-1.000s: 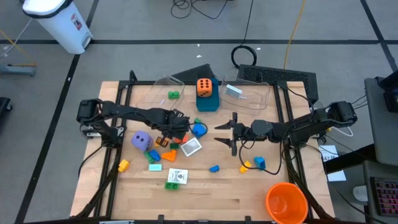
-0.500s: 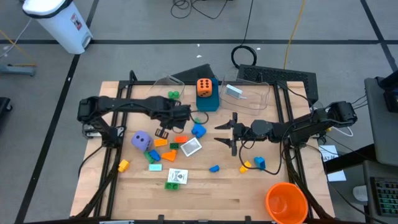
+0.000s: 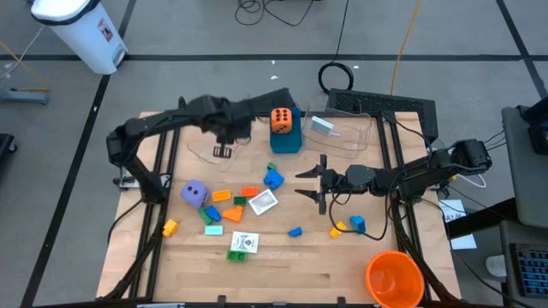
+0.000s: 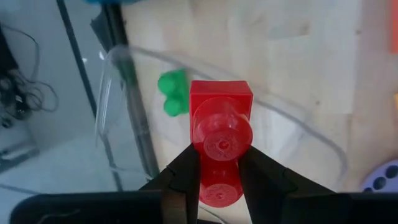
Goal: Pick & Place Toys
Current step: Put the red game piece into the left transparent bin
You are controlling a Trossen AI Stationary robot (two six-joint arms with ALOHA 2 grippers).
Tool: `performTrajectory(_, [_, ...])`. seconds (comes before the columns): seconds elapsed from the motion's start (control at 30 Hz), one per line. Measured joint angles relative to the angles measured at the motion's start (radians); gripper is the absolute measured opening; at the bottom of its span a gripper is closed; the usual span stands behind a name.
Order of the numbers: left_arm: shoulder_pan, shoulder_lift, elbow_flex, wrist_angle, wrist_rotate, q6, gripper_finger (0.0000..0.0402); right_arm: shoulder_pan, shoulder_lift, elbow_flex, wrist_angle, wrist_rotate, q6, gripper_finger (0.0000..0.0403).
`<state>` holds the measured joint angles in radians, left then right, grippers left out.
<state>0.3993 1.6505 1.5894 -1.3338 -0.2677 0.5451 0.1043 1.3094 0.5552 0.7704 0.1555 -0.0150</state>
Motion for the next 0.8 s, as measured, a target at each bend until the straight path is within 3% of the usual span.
performTrajectory(0.4, [0.307,0.001,0.002,0.14,0.185,0.054,0.0097,0.0,0.0,0.0,0.003,0.0,0.004,0.0212])
performTrajectory(0.8, [0.366,0.145,0.003,0.175,0.181,0.082,0.0097,-0.01,0.0,0.0,-0.01,0.0,0.007,0.0212])
